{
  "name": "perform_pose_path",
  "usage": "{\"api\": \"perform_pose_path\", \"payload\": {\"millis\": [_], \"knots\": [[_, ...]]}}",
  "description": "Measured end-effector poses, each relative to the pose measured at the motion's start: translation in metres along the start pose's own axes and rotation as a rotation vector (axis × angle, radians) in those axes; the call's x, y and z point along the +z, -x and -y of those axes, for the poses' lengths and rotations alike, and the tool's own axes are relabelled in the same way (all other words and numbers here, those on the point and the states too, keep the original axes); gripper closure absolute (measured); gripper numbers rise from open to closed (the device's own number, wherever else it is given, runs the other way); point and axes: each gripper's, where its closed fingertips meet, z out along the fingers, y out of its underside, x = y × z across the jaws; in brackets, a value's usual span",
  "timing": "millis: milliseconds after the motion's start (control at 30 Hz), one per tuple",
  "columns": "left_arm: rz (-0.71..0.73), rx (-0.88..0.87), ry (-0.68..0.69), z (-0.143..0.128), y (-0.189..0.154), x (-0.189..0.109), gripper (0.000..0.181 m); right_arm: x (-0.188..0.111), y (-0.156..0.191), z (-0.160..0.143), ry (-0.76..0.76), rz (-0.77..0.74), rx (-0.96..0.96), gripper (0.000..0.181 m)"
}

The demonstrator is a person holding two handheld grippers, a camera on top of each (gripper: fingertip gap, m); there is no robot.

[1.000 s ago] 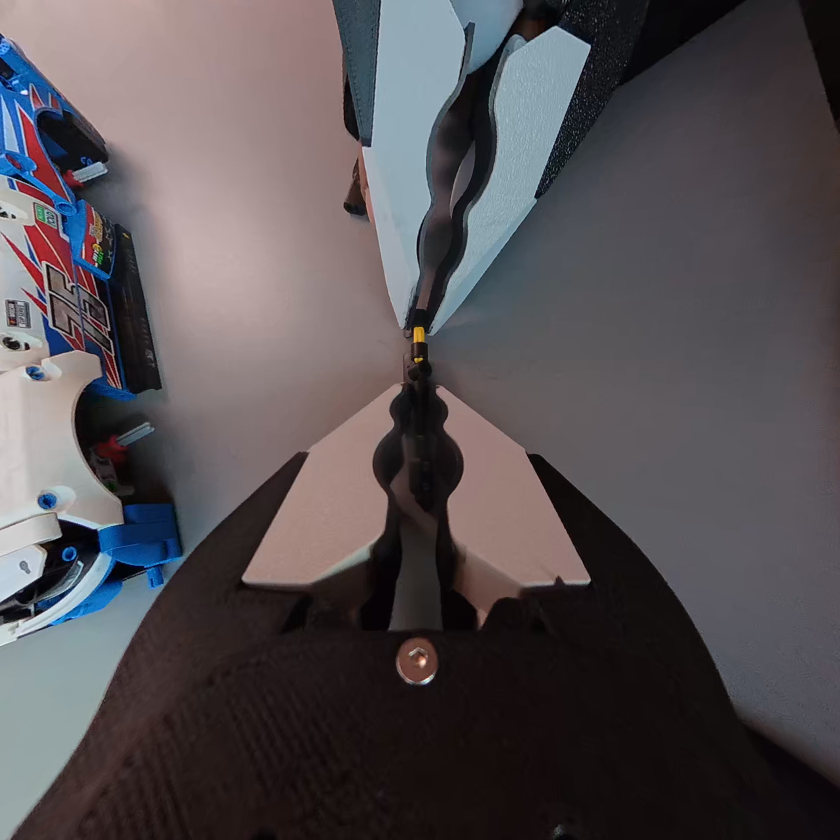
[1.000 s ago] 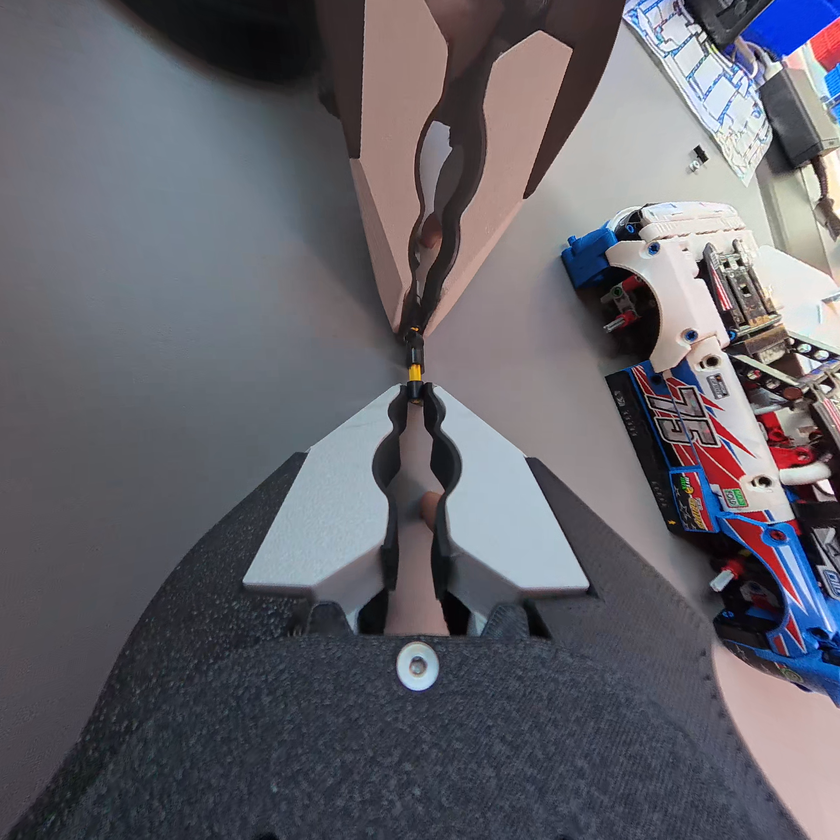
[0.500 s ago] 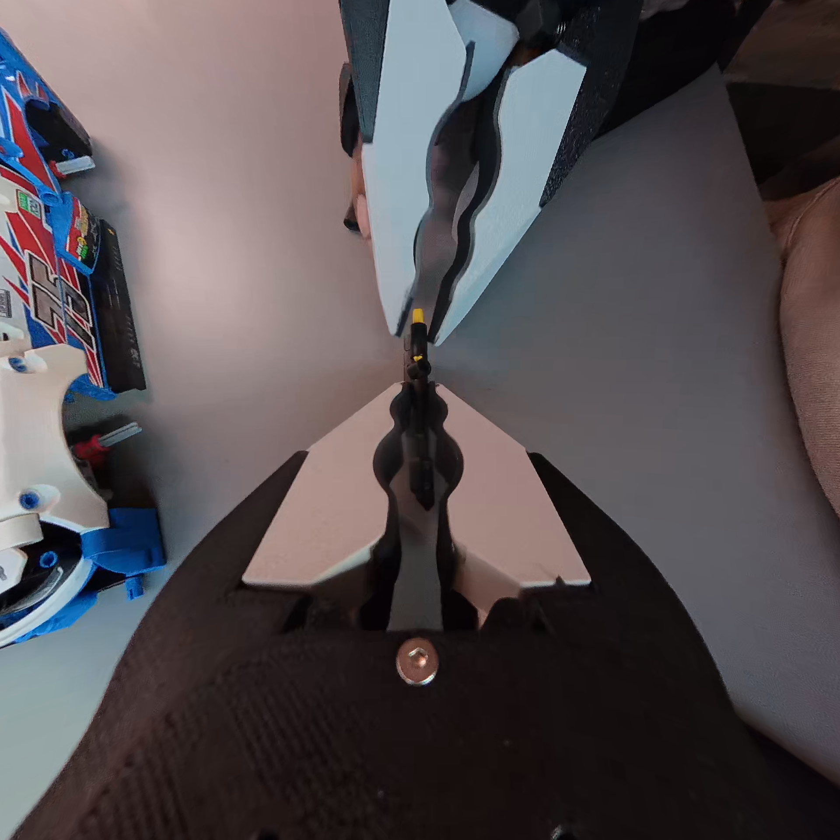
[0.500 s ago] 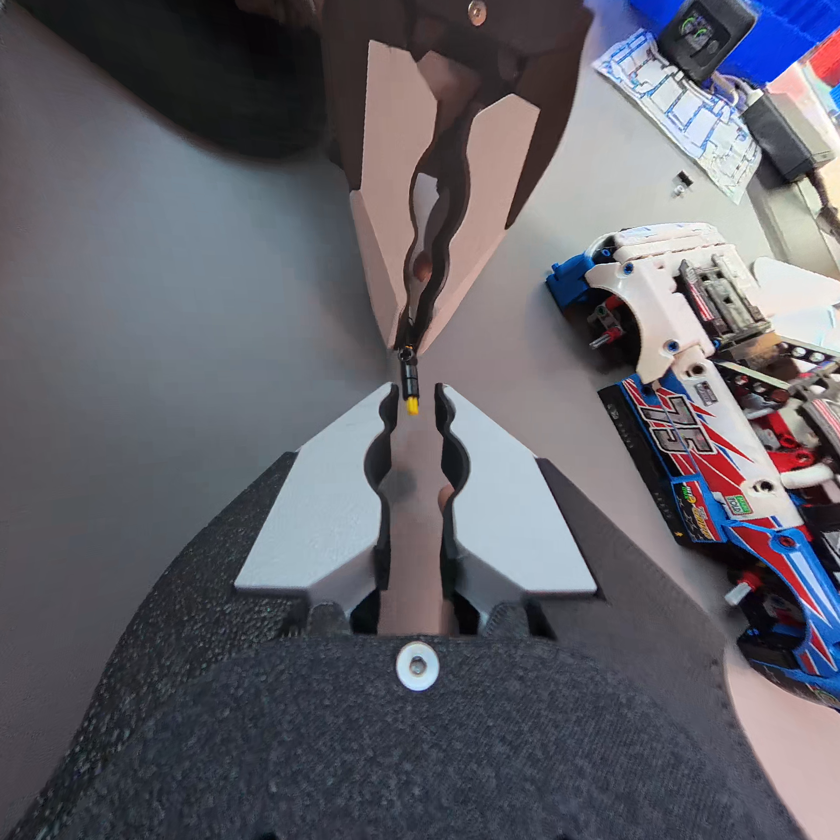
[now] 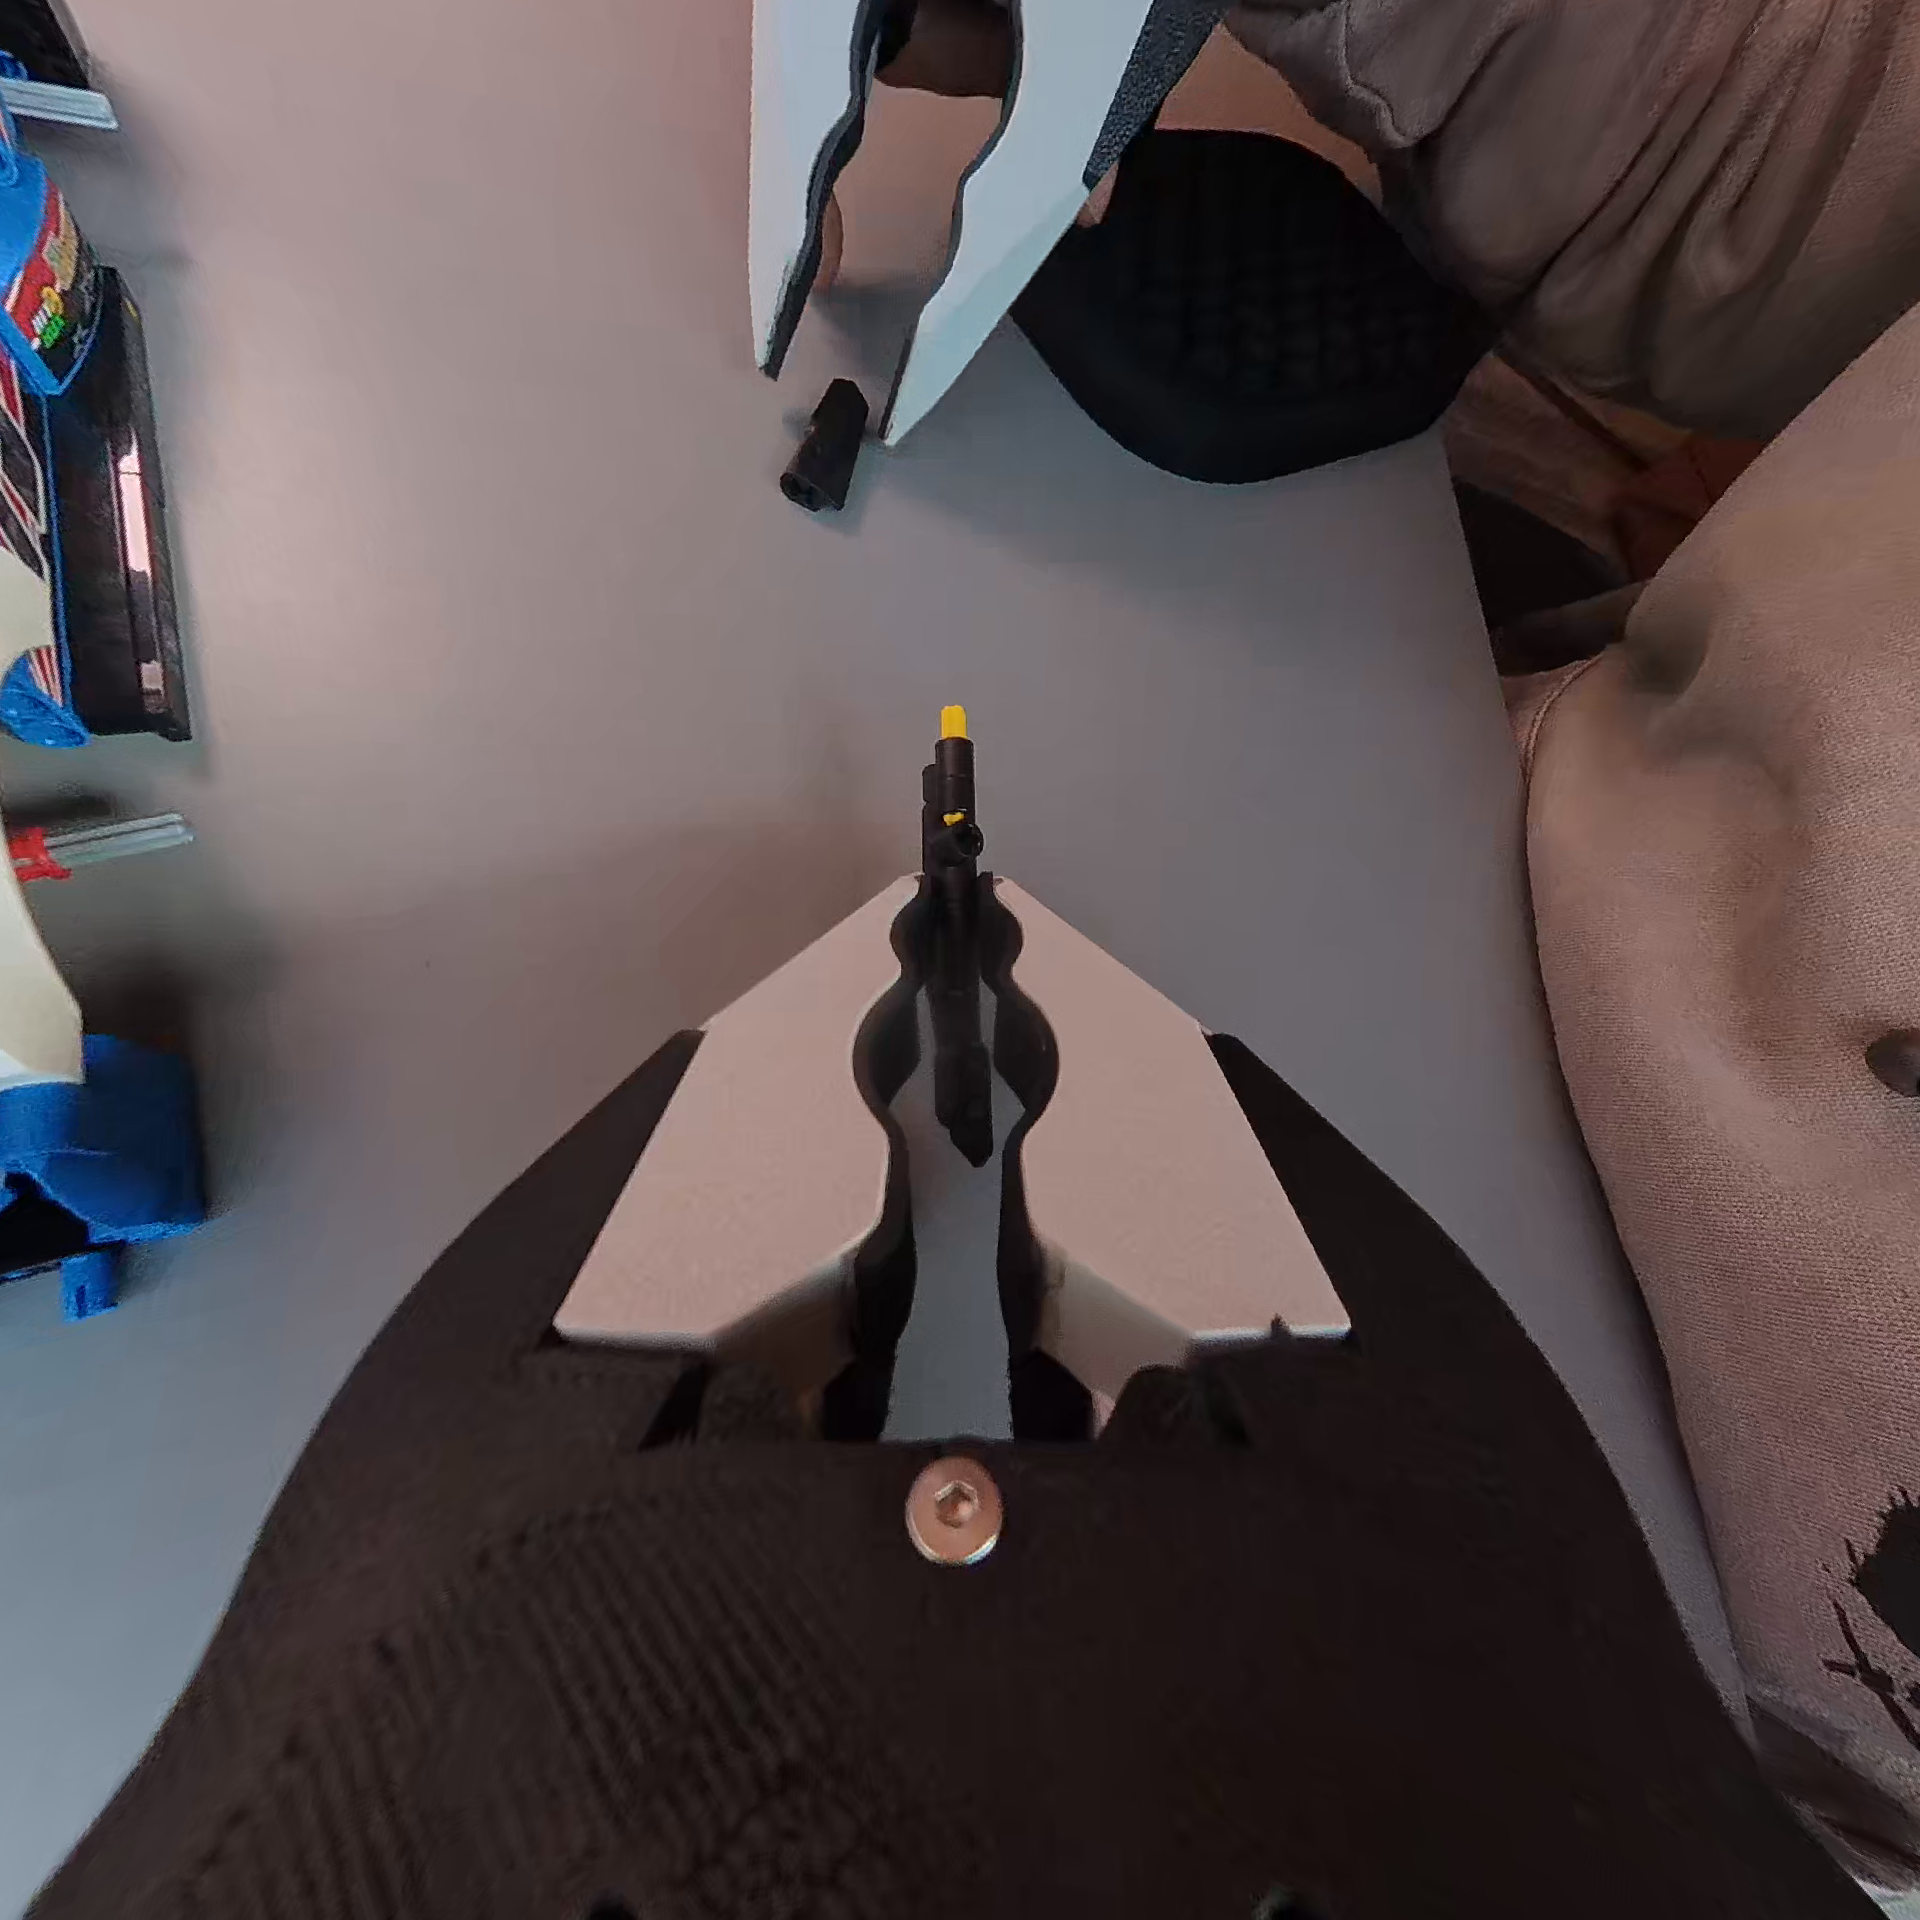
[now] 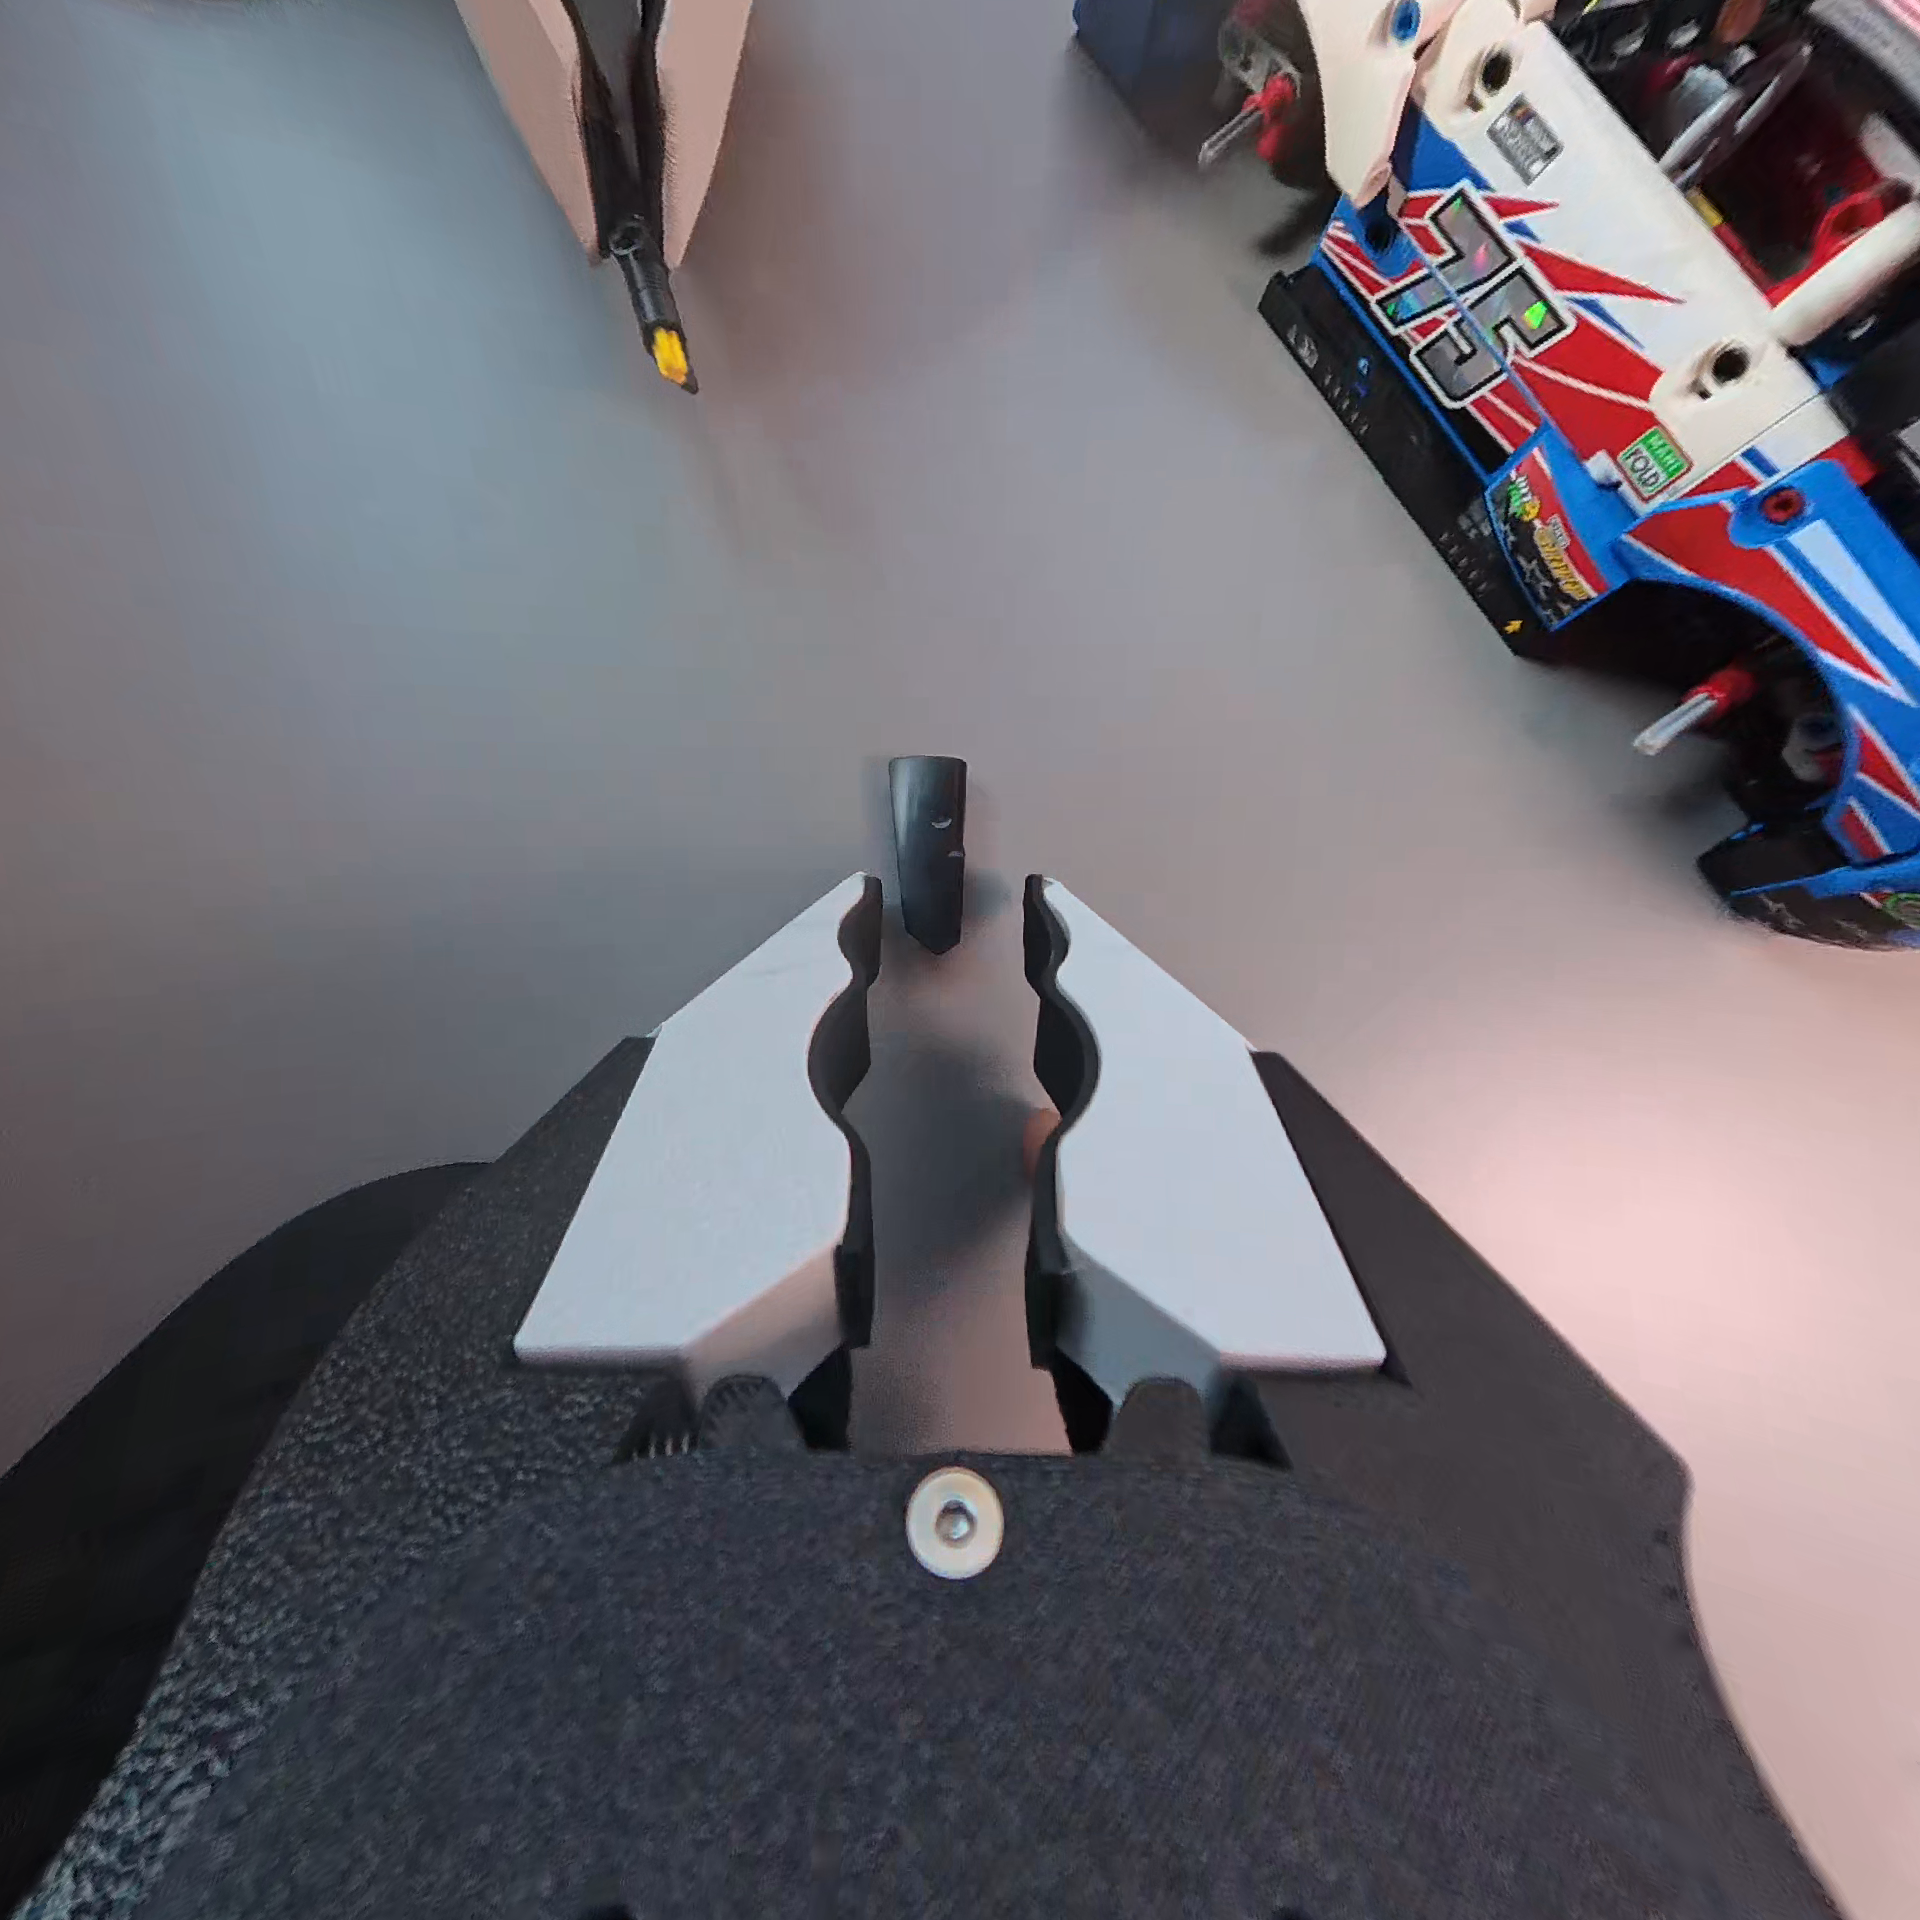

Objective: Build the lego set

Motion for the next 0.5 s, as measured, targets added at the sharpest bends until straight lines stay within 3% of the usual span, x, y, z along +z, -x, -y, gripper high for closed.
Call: {"api": "perform_pose_path", "payload": {"millis": [267,500], "knots": [[-0.004,0.002,-0.002,0.0,-0.001,0.001,0.175,0.004,0.0,0.011,0.031,0.126,0.073,0.161],[-0.009,-0.007,-0.01,0.0,0.0,0.0,0.175,0.011,-0.001,0.007,0.109,0.103,-0.002,0.172]]}}
